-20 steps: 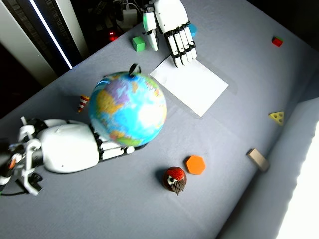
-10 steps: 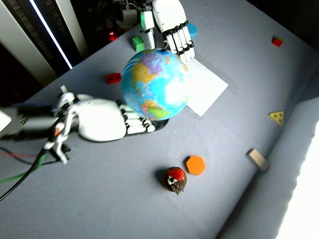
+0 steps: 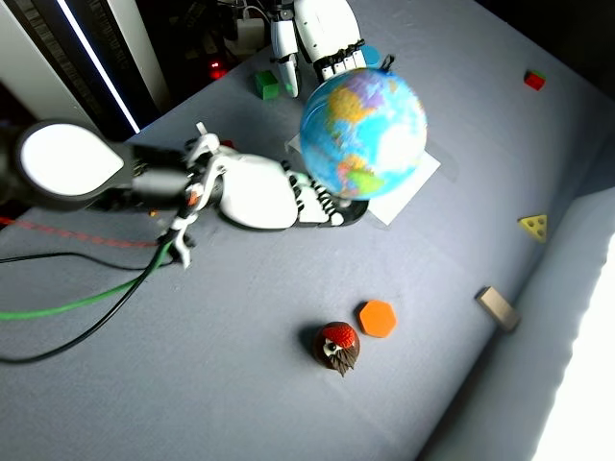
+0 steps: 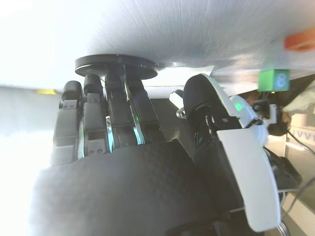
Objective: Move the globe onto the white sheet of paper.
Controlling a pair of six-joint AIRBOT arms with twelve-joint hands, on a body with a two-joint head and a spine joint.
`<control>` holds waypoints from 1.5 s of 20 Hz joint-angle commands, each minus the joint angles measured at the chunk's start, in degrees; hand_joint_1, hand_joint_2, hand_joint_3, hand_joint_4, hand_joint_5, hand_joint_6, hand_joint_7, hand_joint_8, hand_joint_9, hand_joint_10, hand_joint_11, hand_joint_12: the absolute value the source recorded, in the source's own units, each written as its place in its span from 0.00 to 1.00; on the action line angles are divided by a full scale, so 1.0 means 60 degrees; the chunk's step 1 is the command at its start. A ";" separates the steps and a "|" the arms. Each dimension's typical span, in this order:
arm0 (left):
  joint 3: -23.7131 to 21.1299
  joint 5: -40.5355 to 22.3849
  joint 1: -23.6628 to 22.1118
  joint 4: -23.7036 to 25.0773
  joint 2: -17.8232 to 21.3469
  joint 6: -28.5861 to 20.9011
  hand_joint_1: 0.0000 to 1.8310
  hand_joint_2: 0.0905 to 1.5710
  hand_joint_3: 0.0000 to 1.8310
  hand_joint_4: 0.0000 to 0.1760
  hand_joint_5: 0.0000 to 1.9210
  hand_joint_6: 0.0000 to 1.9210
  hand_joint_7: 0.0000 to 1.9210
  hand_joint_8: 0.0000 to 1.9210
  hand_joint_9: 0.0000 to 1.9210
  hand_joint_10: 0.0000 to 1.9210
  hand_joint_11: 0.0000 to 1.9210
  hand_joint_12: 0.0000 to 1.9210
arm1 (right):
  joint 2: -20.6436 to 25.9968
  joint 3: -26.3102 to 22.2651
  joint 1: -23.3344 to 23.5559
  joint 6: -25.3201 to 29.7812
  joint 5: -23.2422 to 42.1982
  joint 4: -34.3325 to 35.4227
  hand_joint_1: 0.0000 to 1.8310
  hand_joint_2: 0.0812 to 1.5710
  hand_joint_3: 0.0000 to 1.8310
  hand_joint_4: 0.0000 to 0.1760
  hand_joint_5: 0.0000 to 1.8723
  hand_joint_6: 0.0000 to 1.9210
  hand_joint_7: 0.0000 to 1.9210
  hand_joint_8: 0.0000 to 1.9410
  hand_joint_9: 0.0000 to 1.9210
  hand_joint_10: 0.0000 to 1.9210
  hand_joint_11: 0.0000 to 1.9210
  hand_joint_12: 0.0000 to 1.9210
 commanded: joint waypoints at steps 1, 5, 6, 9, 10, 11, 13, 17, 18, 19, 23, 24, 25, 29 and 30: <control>-0.0046 -0.0796 -0.0085 0.0358 0.0064 -0.0006 0.00 0.94 0.01 0.00 0.00 0.00 0.00 0.00 0.00 0.00 0.00 0.00 | -0.0150 -0.0005 0.0062 0.0034 0.0010 0.0004 0.00 0.96 0.00 0.00 0.08 0.00 0.07 0.00 0.04 0.00 0.00 0.04; -0.0095 -0.0796 -0.0081 0.0263 0.0075 -0.0006 0.00 0.95 0.01 0.00 0.00 0.00 0.00 0.00 0.00 0.00 0.00 0.00 | -0.0709 0.0059 0.0360 0.0154 -0.0508 0.0005 0.00 0.97 0.00 0.00 0.08 0.00 0.07 0.00 0.04 0.00 0.00 0.04; -0.0110 -0.0796 -0.0079 0.0255 0.0078 -0.0006 0.00 0.95 0.01 0.00 0.00 0.00 0.00 0.00 0.00 0.00 0.00 0.00 | -0.0859 0.0059 0.0434 0.0158 -0.0685 0.0004 0.00 0.97 0.00 0.00 0.08 0.00 0.08 0.00 0.04 0.00 0.00 0.03; -0.0173 -0.0797 -0.0063 0.0227 0.0095 -0.0005 0.00 0.95 0.01 0.00 0.00 0.00 0.00 0.00 0.00 0.00 0.00 0.00 | -0.1159 0.0060 0.0566 0.0300 -0.0882 0.0004 0.00 0.97 0.00 0.00 0.09 0.00 0.09 0.01 0.05 0.00 0.00 0.04; -0.0184 -0.0797 -0.0062 0.0212 0.0099 -0.0005 0.00 0.95 0.01 0.00 0.00 0.00 0.00 0.00 0.00 0.00 0.00 0.00 | -0.1229 0.0060 0.0573 0.0302 -0.0899 0.0004 0.00 0.97 0.00 0.00 0.10 0.01 0.10 0.01 0.06 0.01 0.00 0.06; -0.0194 -0.0797 -0.0061 0.0183 0.0110 -0.0005 0.00 0.94 0.01 0.00 0.00 0.00 0.00 0.00 0.00 0.00 0.00 0.00 | -0.1308 0.0060 0.0574 0.0303 -0.0913 0.0004 0.00 0.97 0.00 0.00 0.11 0.01 0.13 0.01 0.07 0.01 0.00 0.08; -0.0214 -0.0797 -0.0053 0.0138 0.0134 -0.0007 0.00 0.92 0.00 0.00 0.07 0.01 0.08 0.01 0.04 0.01 0.00 0.00 | -0.1369 0.0057 0.0578 0.0312 -0.0933 0.0004 0.00 0.96 0.00 0.00 0.20 0.03 0.24 0.02 0.15 0.03 0.00 0.34; -0.0332 -0.0791 0.0011 -0.0080 0.0235 -0.0027 0.00 0.92 0.00 0.00 0.14 0.01 0.16 0.01 0.11 0.01 0.00 0.15 | -0.1356 0.0057 0.0645 0.0355 -0.0941 0.0005 0.00 0.95 0.00 0.00 0.30 0.06 0.35 0.03 0.26 0.07 0.00 0.66; -0.0365 -0.0791 0.0022 -0.0103 0.0257 -0.0027 0.00 0.92 0.00 0.00 0.15 0.01 0.17 0.01 0.11 0.01 0.00 0.16 | -0.1331 0.0055 0.0647 0.0356 -0.0935 0.0006 0.00 0.95 0.00 0.00 0.30 0.06 0.36 0.03 0.27 0.07 0.00 0.66; -0.0475 -0.0770 0.0036 -0.0263 0.0304 -0.0029 0.00 0.92 0.00 0.00 0.15 0.01 0.17 0.01 0.11 0.01 0.00 0.16 | -0.1249 0.0024 0.0665 0.0366 -0.0938 0.0009 0.00 0.95 0.00 0.00 0.30 0.06 0.36 0.03 0.27 0.07 0.00 0.66; -0.0902 -0.0126 -0.0327 -0.0949 0.0623 0.0131 0.00 0.92 0.00 0.00 0.15 0.01 0.17 0.01 0.11 0.01 0.00 0.16 | -0.0932 -0.0213 0.0741 0.0410 -0.0941 0.0009 0.00 0.95 0.00 0.00 0.29 0.05 0.35 0.03 0.27 0.07 0.00 0.66; -0.1079 0.0312 -0.0716 -0.1359 0.0787 0.0566 0.00 0.92 0.00 0.00 0.15 0.01 0.16 0.00 0.11 0.01 0.00 0.16 | -0.0787 -0.0325 0.0768 0.0424 -0.0882 0.0009 0.00 0.94 0.00 0.00 0.29 0.05 0.34 0.02 0.26 0.07 0.00 0.66; -0.1231 0.0511 -0.1051 -0.1747 0.0902 0.0922 0.00 0.92 0.00 0.00 0.14 0.00 0.16 0.00 0.11 0.01 0.00 0.16 | -0.0632 -0.0438 0.0796 0.0507 -0.0745 0.0009 0.00 0.94 0.00 0.00 0.28 0.05 0.32 0.01 0.24 0.06 0.00 0.63; -0.1836 0.0630 -0.2448 -0.3125 0.1210 0.2017 0.00 0.92 0.00 0.00 0.12 0.00 0.13 0.00 0.09 0.00 0.00 0.10 | -0.0284 -0.0773 0.0848 0.0655 -0.0503 0.0006 0.00 0.94 0.00 0.00 0.27 0.03 0.31 0.00 0.22 0.03 0.00 0.60; -0.1901 0.0633 -0.2638 -0.3335 0.1215 0.2211 0.00 0.92 0.00 0.00 0.12 0.00 0.13 0.00 0.09 0.00 0.00 0.08 | -0.0256 -0.0789 0.0850 0.0657 -0.0501 0.0006 0.00 0.94 0.00 0.00 0.27 0.03 0.31 0.00 0.23 0.04 0.00 0.61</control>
